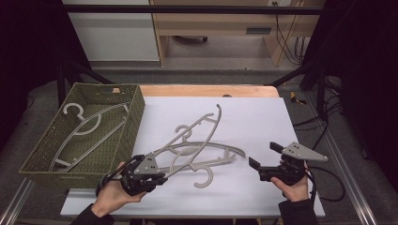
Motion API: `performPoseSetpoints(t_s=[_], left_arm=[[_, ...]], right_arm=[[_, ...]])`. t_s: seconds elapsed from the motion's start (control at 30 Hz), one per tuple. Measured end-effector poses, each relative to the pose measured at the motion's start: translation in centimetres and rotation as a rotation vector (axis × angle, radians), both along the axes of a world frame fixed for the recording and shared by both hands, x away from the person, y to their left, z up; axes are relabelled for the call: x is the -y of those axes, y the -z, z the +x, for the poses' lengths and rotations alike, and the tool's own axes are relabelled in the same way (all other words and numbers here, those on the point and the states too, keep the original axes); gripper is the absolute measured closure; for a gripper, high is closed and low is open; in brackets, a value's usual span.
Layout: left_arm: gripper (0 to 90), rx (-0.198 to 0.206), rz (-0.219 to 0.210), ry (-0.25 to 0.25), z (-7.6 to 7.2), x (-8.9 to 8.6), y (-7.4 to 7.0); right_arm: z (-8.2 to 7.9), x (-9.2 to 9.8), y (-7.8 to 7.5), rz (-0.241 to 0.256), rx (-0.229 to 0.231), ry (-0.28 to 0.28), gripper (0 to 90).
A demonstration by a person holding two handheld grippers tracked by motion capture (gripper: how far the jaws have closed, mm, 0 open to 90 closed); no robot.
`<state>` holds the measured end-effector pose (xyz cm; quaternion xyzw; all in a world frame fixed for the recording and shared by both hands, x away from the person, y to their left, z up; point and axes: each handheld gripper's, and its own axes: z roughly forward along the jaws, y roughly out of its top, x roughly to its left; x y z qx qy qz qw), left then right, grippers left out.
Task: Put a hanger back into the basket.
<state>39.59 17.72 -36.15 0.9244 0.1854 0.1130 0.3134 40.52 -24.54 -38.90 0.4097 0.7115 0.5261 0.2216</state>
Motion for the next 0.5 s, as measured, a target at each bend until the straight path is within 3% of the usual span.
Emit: performPoseSetpoints(t_s=[0.23, 0.5], left_arm=[[82.3, 0.06, -0.046, -0.029, 0.4, -1.2, -4.0], [82.3, 0.068, -0.045, -0.056, 2.1, -3.0, -6.5]], right_arm=[[-0.1, 0.1, -0.1, 0.005, 0.005, 0.002, 2.1], [-0.1, 0.2, -0.1, 0.002, 0.005, 0.003, 2.0]])
